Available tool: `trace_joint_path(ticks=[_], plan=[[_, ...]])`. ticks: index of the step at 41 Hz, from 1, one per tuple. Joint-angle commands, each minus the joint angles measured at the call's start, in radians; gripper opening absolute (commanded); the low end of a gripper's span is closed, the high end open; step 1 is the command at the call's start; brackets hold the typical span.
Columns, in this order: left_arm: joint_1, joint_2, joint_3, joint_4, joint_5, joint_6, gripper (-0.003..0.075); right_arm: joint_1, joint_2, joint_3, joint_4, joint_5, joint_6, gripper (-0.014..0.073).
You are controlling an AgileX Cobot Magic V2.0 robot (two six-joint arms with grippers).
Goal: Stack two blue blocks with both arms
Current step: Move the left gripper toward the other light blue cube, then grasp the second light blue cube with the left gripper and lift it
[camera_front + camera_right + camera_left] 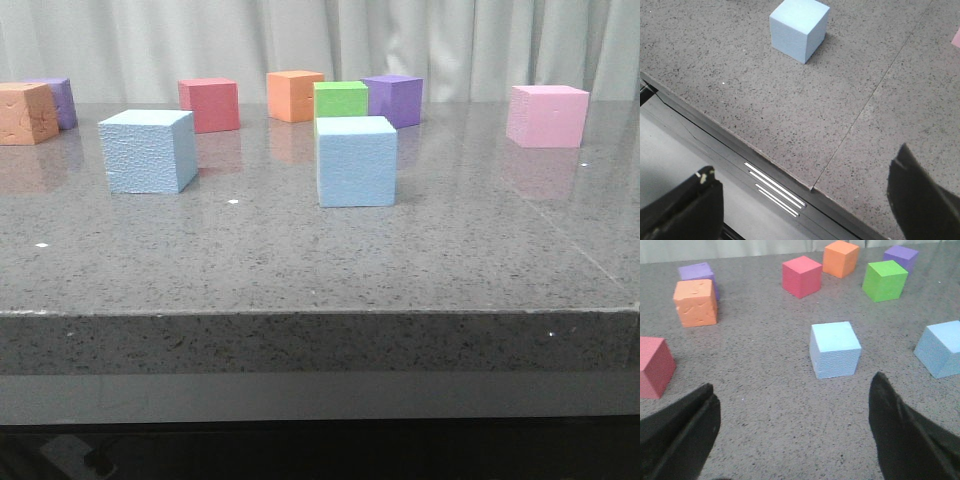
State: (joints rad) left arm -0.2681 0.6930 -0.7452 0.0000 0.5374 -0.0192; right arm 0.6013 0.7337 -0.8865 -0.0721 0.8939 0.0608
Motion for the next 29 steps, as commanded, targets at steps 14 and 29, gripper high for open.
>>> trace_joint_path(ticks=[14,29], plan=[[-0.099,0.381,-0.228,-0.005,-0.183,0.001,0.0599,-0.006,-0.004,-0.021,-0.001,-0.06,-0.01,0.0664],[-0.144,0.687,-0.456,-0.005,-0.113,0.001,0.0599,-0.006,-0.004,-0.021,-0.001,-0.06,-0.01,0.0664]])
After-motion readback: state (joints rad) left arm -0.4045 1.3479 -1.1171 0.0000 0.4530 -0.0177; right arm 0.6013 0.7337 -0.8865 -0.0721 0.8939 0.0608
